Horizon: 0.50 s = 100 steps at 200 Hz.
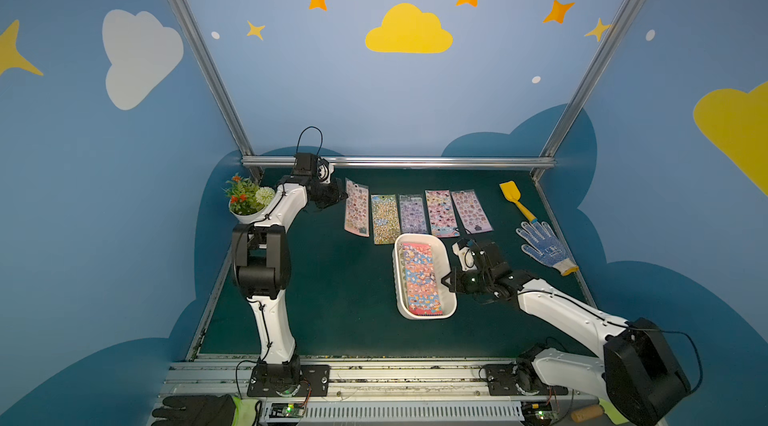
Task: Take the stickers out of the storage box
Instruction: Place the sticker at the center of the board.
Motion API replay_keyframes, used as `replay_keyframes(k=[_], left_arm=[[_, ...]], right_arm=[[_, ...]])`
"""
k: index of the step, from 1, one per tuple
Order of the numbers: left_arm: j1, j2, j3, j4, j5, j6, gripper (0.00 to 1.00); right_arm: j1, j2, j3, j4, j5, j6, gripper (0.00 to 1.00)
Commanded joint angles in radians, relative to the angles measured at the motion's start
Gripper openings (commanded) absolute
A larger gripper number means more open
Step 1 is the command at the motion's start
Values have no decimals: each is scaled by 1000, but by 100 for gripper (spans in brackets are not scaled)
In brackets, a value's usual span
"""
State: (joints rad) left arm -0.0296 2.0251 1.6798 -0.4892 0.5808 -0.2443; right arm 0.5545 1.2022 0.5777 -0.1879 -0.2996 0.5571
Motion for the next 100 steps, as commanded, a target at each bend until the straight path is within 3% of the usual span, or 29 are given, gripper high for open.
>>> replay_keyframes(k=[1, 100], left_arm=[[14, 39, 42, -9, 23, 22, 4], [30, 196, 112, 16, 26, 26, 4]], right_arm=[[6, -15, -9, 60, -12, -11, 0], [9, 28, -1, 67, -5, -23, 0]])
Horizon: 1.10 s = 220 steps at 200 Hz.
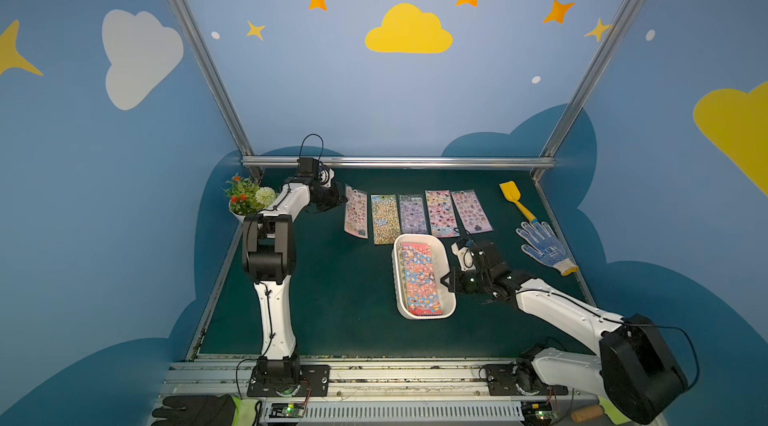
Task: Take the stickers out of the storage box
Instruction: Place the sticker at the center of the board.
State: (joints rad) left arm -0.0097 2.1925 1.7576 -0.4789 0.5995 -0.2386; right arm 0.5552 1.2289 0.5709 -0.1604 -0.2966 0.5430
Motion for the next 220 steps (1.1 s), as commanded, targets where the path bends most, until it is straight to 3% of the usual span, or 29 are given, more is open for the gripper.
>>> replay_keyframes(k=[1, 67, 158, 220], left_arm=[[11, 30, 35, 5, 8, 20, 4], [10, 94, 92, -42, -11, 45, 7], [11, 91, 82, -48, -56, 55, 34], [7, -66, -35, 17, -48, -4, 49]], right_arm=[[8, 1, 6, 39, -8, -9, 0], [8, 21, 10, 36, 0, -14, 0], [9, 17, 10, 28, 13, -17, 0], [9, 12, 9, 25, 28, -11, 0]])
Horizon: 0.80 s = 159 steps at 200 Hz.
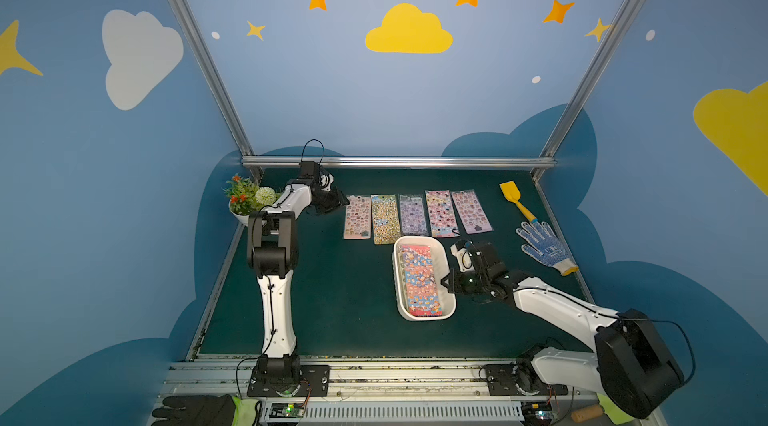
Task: Take the stickers out of the storage box
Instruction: Place the sticker at the center of the board, then pick up the sticker from the storage box.
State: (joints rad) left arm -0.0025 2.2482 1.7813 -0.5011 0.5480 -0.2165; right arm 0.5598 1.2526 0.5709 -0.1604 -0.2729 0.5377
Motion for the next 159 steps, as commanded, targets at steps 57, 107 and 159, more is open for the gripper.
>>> replay_keyframes(k=[57, 107, 159], left_arm=[[-26, -317, -217, 77, -45, -47, 54], [-66, -511, -352, 87, -89, -77, 53], [-159, -733, -403, 6, -180, -40, 54]], right_arm=[[5, -37, 15, 7, 41, -4, 0], [6, -82, 20, -26, 86, -6, 0], [5, -107, 50, -85, 130, -12, 0]])
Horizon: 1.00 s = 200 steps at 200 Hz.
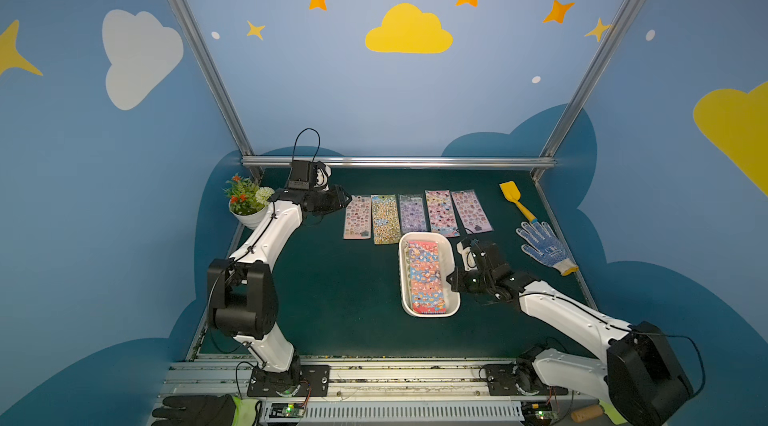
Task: Take the stickers out of the storage box
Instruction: Pick up the sticker from the storage box.
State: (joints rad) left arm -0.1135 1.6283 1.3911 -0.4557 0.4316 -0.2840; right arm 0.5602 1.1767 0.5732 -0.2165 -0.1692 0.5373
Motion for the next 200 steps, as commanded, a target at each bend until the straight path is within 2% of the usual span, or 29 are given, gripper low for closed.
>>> replay_keyframes(k=[1, 63, 112, 165, 200], left_arm=[[-51, -119, -14, -40, -67, 27, 54], [-257, -382, -124, -84, -260, 4, 54], [-416, -490, -180, -143, -361, -17, 51], [-628, -523, -246, -132, -509, -47, 42], [-730, -460, -248, -101, -543, -74, 27]], right_arm=[[4, -31, 49, -31, 26, -11, 0], [4, -46, 72, -112, 63, -4, 0], [4, -54, 79, -160, 79, 3, 0], [3, -51, 82, -184, 123, 12, 0], [0, -20, 83, -174, 131, 19, 0]])
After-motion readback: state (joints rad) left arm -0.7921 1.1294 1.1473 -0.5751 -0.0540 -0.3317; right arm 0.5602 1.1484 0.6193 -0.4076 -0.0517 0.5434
